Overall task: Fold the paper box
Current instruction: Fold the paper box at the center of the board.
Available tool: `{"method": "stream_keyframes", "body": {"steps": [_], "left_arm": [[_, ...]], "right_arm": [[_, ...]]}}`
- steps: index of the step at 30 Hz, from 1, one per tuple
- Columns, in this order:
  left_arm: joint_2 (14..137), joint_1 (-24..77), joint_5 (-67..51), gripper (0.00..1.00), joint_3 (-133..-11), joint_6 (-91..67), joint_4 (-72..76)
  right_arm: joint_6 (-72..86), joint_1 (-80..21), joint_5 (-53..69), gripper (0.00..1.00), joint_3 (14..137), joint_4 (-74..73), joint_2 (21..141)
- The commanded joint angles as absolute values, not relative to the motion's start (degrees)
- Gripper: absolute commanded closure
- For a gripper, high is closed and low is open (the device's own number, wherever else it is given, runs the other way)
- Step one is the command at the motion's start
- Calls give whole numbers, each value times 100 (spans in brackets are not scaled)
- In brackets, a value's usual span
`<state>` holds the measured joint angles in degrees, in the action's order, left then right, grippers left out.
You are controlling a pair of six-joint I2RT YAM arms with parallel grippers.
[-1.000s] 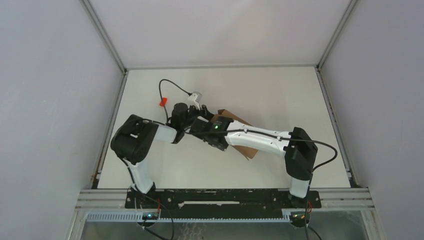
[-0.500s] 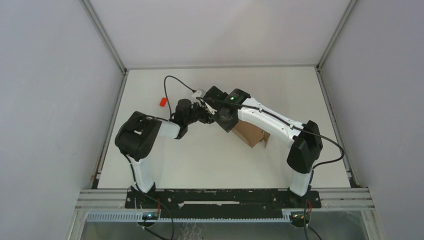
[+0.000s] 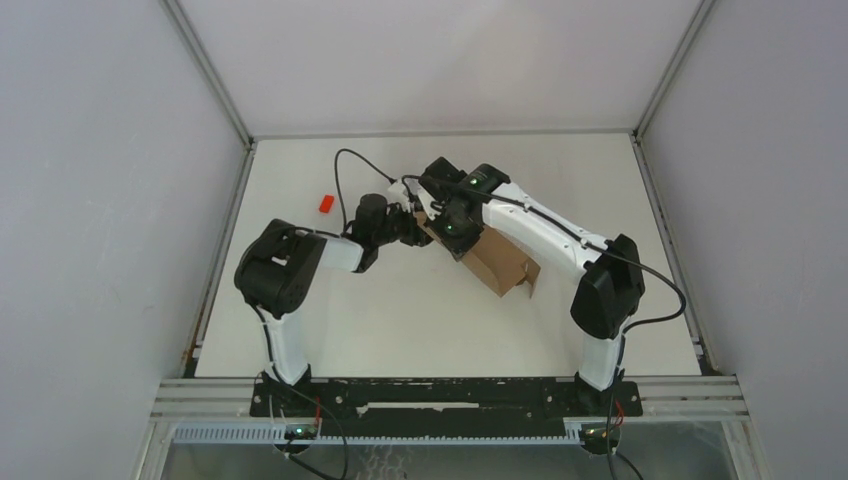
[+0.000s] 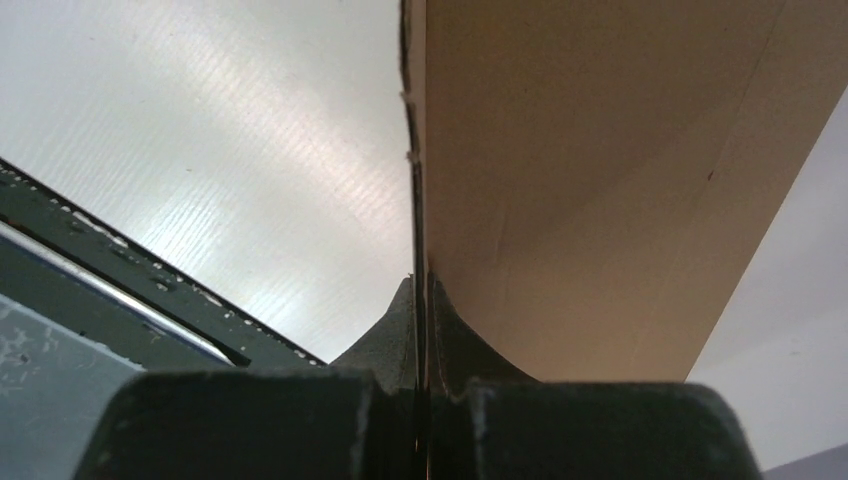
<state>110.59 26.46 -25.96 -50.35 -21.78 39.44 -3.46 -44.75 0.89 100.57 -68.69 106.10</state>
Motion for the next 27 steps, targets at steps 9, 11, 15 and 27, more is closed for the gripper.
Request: {"method": "stream_keyframes", "body": {"steps": [9, 11, 15, 27], "left_arm": [[10731, 2552, -2808, 47, -5412, -1902, 3718], [10716, 2473, -2857, 47, -5362, -1889, 3740], [10649, 2329, -2948, 47, -5300, -1928, 3748], [9400, 1836, -2857, 47, -4766, -2107, 3252]], "right_arm": [[-237, -4070, 1381, 100, 10330, -6906, 10289], [-231, -4000, 1423, 100, 10310, -6899, 10261], [-214, -3798, 1638, 100, 10345, -6918, 10317], [77, -3234, 3166, 100, 10441, -6860, 9775]]}}
